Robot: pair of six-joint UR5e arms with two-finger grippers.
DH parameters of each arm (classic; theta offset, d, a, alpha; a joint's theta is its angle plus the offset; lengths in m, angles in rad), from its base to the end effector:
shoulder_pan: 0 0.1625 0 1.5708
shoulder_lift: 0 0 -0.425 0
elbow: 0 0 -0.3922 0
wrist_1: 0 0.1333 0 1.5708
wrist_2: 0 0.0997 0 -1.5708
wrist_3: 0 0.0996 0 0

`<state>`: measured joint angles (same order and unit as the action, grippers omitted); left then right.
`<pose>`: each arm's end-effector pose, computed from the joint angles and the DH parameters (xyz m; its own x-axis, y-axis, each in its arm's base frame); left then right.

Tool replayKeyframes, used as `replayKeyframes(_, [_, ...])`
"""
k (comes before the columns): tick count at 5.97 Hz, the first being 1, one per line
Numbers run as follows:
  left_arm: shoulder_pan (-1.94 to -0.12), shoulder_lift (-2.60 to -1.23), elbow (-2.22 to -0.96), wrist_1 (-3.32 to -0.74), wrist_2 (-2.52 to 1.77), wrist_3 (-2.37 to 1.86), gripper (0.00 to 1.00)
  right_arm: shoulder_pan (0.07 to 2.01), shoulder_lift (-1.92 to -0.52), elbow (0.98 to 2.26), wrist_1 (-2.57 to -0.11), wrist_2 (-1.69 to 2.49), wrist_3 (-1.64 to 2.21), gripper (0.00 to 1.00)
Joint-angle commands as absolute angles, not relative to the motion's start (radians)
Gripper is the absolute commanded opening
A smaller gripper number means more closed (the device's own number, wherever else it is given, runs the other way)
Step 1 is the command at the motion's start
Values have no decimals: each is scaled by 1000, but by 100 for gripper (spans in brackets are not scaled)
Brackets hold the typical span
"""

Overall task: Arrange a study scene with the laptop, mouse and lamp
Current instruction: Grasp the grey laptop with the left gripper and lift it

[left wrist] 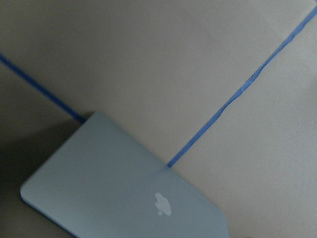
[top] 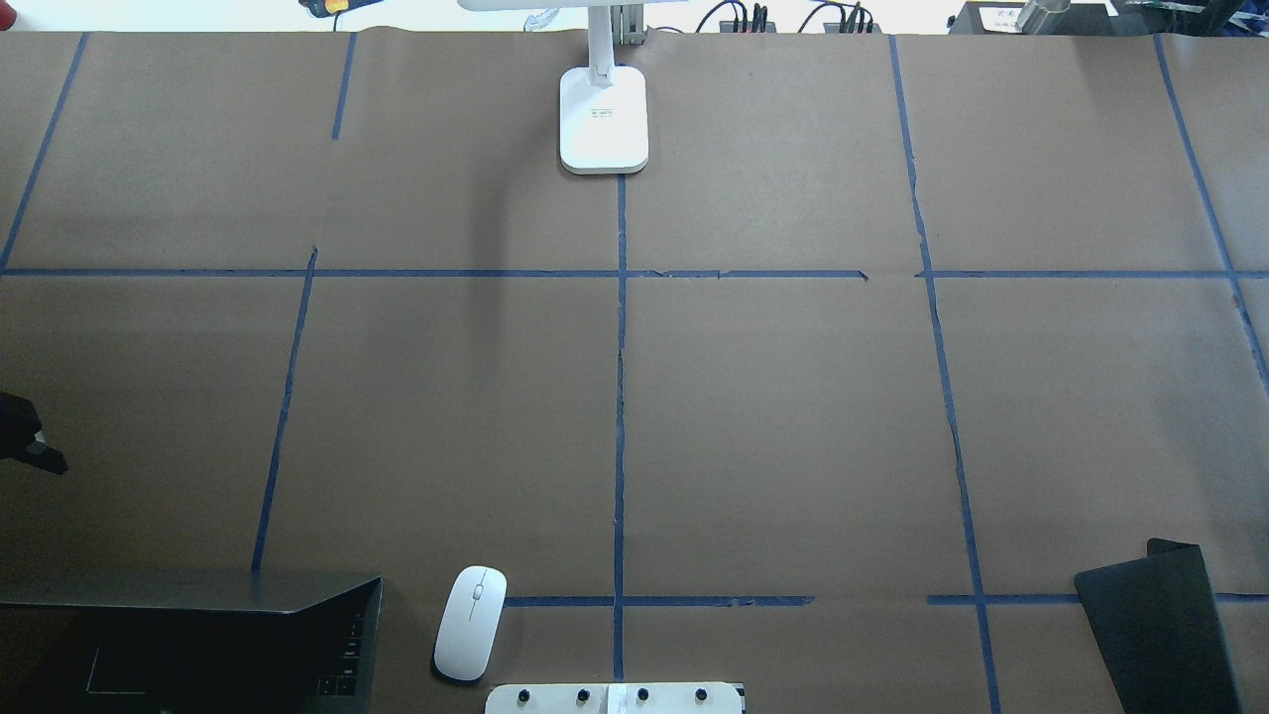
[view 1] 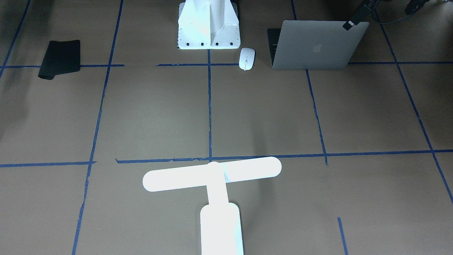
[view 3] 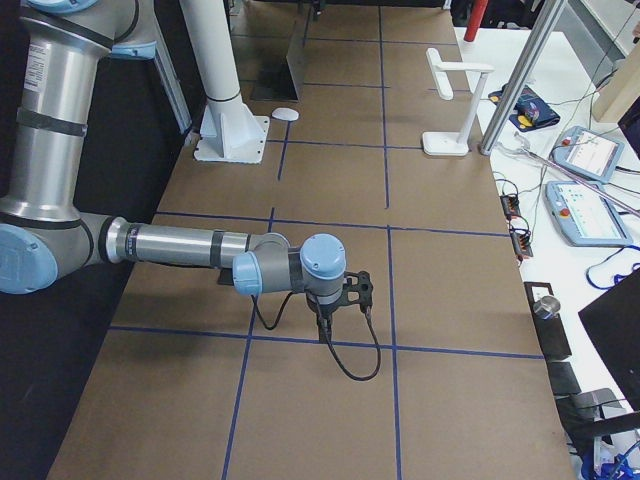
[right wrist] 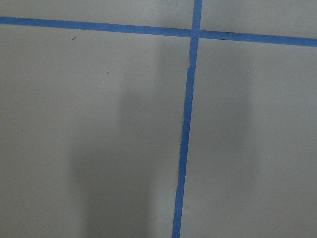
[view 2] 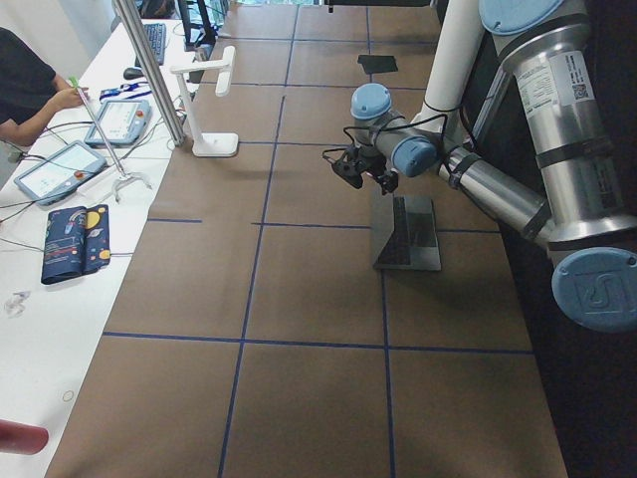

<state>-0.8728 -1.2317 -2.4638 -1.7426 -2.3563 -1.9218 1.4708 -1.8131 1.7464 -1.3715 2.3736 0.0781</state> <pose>0.1533 -0.2806 0.3435 0.3689 -0.8180 -0.4413 0.3907 0.5673 -0.7249 0.0217 -0.4015 0.6566 0.6874 -0.0865 0.7211 0.0455 0.9961 0.0762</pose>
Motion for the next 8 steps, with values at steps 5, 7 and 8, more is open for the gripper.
replayKeyframes(5, [-591,-1187,-2499,-1799,-2100,-2380,100,1447,-1809,1749,-1321,2372,72,100])
replayKeyframes(7, [-442,-1183,-2505,-1798,-2004,-2475,100,1447,-1810,1746,-1318,2376,78,100])
replayKeyframes(8, [-434,-1183,-2507,-1798,-1999,-2482,100,1447,-1810,1746,-1318,2375,78,100])
